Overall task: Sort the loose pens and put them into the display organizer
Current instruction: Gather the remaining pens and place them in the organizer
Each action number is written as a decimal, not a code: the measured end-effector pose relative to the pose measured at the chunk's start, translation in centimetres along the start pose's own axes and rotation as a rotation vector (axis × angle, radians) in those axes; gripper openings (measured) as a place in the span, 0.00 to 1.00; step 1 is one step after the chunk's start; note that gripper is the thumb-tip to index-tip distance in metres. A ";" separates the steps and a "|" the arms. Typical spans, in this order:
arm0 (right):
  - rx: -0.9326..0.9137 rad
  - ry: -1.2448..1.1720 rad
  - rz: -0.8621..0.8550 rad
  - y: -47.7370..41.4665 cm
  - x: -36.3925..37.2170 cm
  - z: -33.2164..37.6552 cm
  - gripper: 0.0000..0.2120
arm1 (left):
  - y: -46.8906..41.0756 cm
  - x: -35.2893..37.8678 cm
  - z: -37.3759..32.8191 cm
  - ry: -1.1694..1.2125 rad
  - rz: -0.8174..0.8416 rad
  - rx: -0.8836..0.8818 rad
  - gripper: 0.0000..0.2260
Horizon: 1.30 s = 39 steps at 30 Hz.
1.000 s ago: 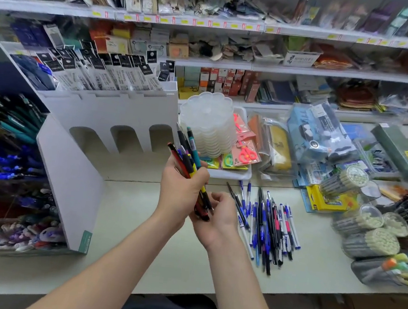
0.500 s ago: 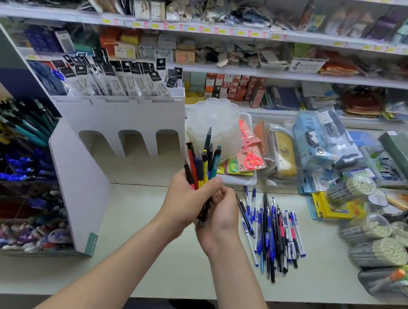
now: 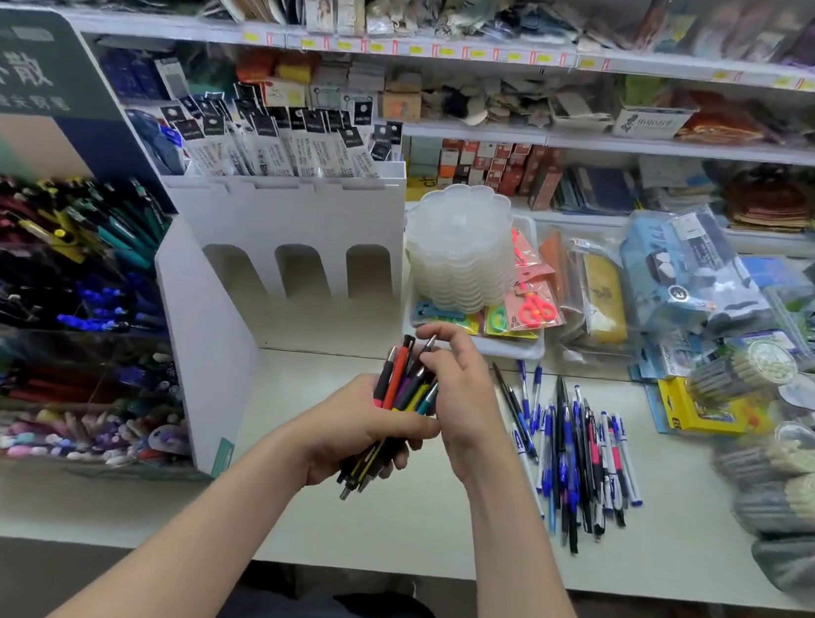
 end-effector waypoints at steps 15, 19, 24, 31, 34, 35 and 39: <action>-0.166 0.092 -0.022 1.2 10.8 1.8 0.08 | 7.4 -9.3 -0.4 -0.083 -0.119 0.117 0.12; -0.186 0.120 0.053 1.5 17.9 2.1 0.09 | 11.8 -14.3 0.7 0.082 -0.079 0.156 0.11; -0.161 0.156 0.062 1.6 24.9 1.0 0.10 | 16.1 -19.7 2.7 0.190 -0.058 0.192 0.17; -0.415 -0.022 -0.401 3.2 28.6 -0.2 0.09 | 20.7 -26.4 7.3 0.030 -0.129 0.195 0.14; -0.521 -0.001 -0.565 5.0 30.5 -1.2 0.07 | 22.4 -29.7 9.6 0.050 -0.261 0.176 0.19; -0.548 0.058 -0.588 5.5 31.3 -1.5 0.07 | 23.1 -30.7 10.1 0.069 -0.318 0.177 0.17; -0.559 0.406 -0.442 5.1 35.5 -3.9 0.08 | 25.1 -33.5 11.6 0.161 -0.467 0.194 0.14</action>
Point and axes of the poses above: each hand's wrist, its own y-axis away from the middle knuckle, its own x-axis out of the palm, z = x × y, the point moved 7 cm from there along -y, towards the middle knuckle, and after that the axes turned 6 degrees about z, right-handed, at the moved point
